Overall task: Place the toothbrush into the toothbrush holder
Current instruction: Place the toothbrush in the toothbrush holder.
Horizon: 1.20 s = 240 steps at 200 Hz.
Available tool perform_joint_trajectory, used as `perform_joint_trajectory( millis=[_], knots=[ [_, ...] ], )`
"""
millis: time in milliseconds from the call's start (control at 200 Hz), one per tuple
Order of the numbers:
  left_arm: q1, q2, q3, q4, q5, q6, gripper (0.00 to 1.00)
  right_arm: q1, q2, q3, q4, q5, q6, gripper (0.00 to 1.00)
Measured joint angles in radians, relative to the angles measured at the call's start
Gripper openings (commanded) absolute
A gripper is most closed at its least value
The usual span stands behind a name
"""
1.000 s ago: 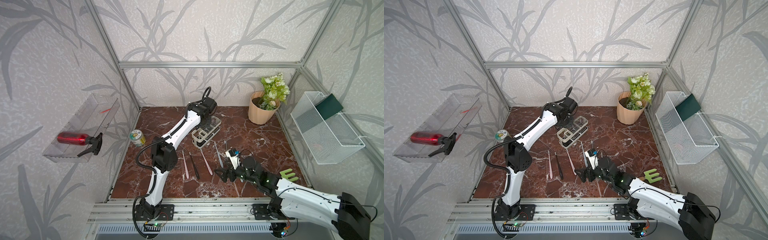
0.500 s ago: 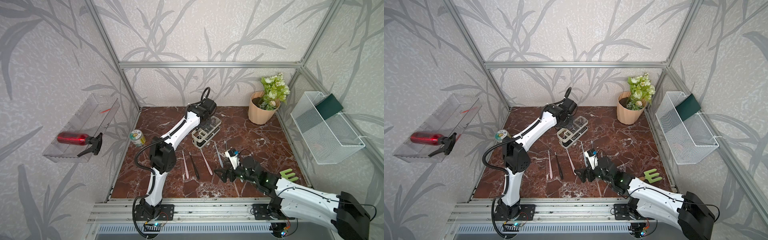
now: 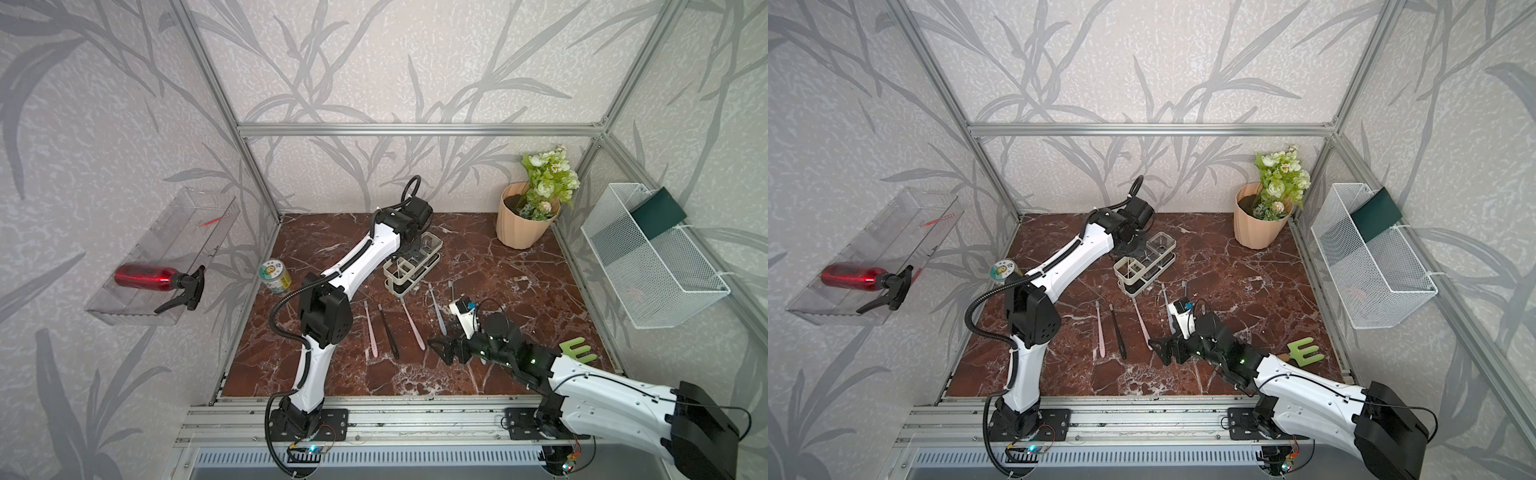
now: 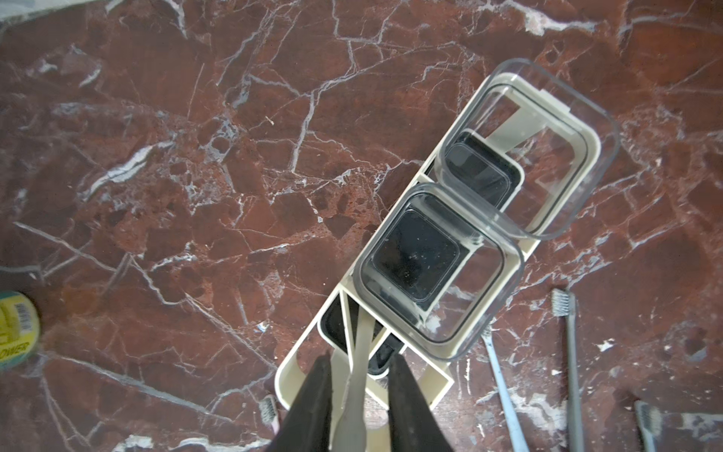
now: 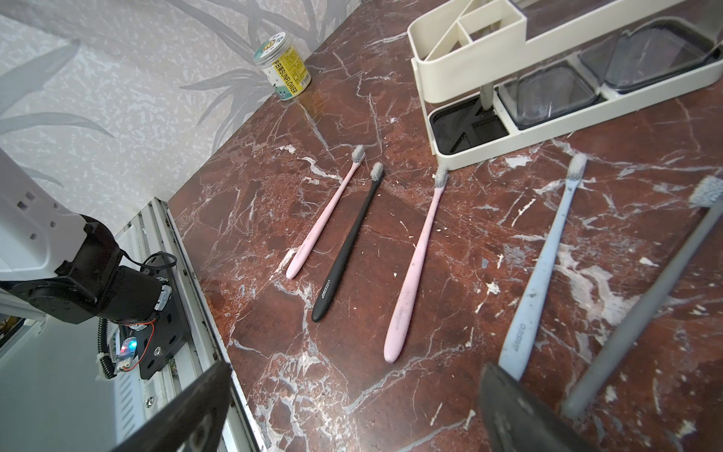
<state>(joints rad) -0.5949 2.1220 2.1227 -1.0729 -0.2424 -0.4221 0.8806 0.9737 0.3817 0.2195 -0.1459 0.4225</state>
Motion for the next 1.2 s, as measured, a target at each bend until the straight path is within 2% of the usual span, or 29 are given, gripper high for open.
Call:
perform_joint_trajectory(
  millis=[115,195,415,585,725,905,1055,1200],
  knots=[
    [0.000,0.000,0.018,-0.009,0.000,0.004,0.58,0.000,-0.001,0.000,0.000,0.009,-0.001,0.98],
    [0.000,0.000,0.037,-0.018,-0.002,0.005,0.62,0.000,-0.004,0.000,0.000,0.015,-0.002,0.98],
    [0.000,-0.007,0.082,-0.030,-0.011,0.008,0.67,0.000,-0.006,-0.006,0.002,0.019,-0.004,0.99],
    [0.000,-0.073,0.059,-0.061,-0.054,-0.020,0.67,0.000,-0.014,-0.009,0.001,0.030,-0.004,0.99],
    [0.000,-0.235,-0.124,-0.047,-0.081,-0.079,0.67,0.000,-0.033,-0.010,0.001,0.041,-0.004,0.99],
    [0.002,-0.434,-0.465,0.040,-0.101,-0.170,0.67,0.000,-0.051,-0.012,0.000,0.060,-0.004,0.99],
    [0.016,-0.499,-0.703,0.110,-0.094,-0.236,0.66,0.000,-0.061,-0.018,0.000,0.071,-0.004,0.99],
    [0.036,-0.530,-0.866,0.190,-0.066,-0.279,0.63,0.000,-0.061,-0.019,0.000,0.078,-0.004,0.99]
  ],
)
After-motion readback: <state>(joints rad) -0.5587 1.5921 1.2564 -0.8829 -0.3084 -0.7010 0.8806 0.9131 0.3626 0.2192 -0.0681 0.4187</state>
